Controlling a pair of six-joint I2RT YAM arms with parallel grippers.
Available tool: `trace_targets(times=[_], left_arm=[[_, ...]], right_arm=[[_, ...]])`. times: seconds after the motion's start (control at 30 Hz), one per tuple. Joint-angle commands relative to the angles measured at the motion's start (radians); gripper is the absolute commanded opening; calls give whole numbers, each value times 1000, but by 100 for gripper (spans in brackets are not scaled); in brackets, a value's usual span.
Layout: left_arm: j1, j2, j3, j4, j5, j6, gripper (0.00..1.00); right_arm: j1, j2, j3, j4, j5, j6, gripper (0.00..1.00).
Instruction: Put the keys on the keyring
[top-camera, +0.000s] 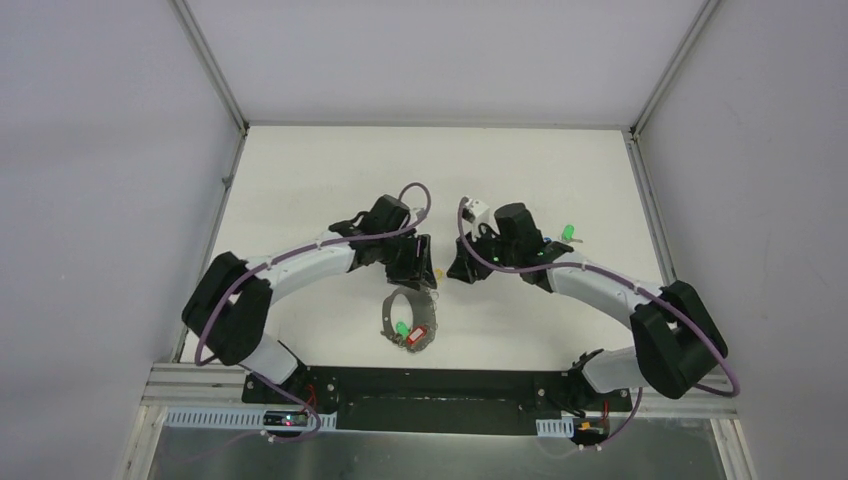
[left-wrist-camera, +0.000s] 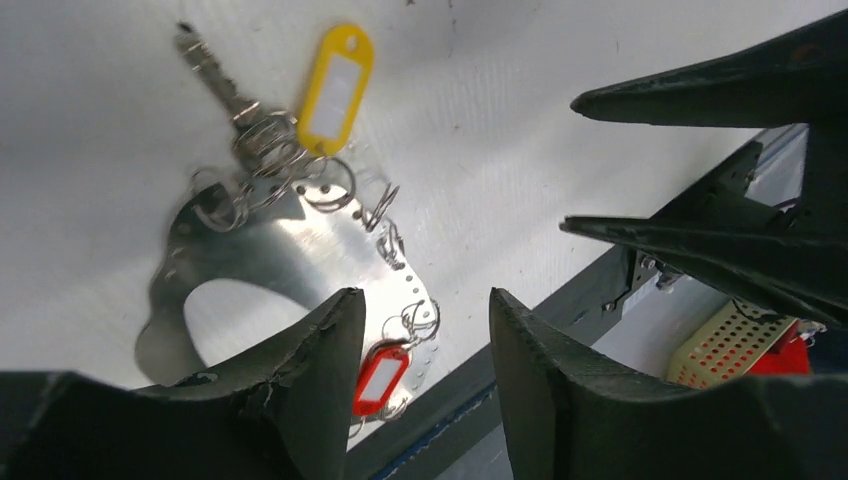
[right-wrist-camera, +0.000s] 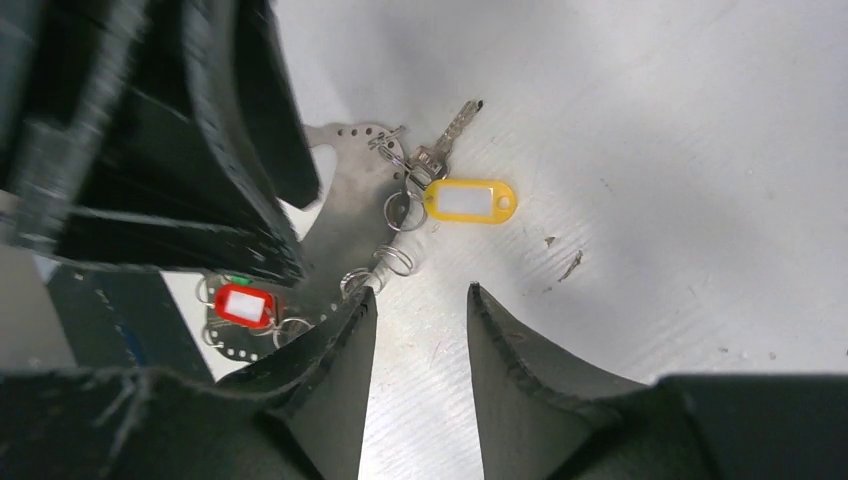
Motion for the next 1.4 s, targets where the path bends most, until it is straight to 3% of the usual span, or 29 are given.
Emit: trace_targets(times=[0.0,0.3,0.43,0.7,1.37], left_arm=[[-56,108,94,3,14,89,49],[-89,167,92,3,-82,140,48],[-95,160,78,13,-100,150,46],[-111,232,130,24,-98,178,32],[-132,249,158,5,-141,267,29]], right_arm=[[-54,-81,-56,103,-121,163,41],[-126,-169,-192,235,-190,352,41],[-130,-199,-218,236,-184,363,41],[-136,-213,-224,236,-189,364,42],[-146,-201,-226,237,-202,375,42]])
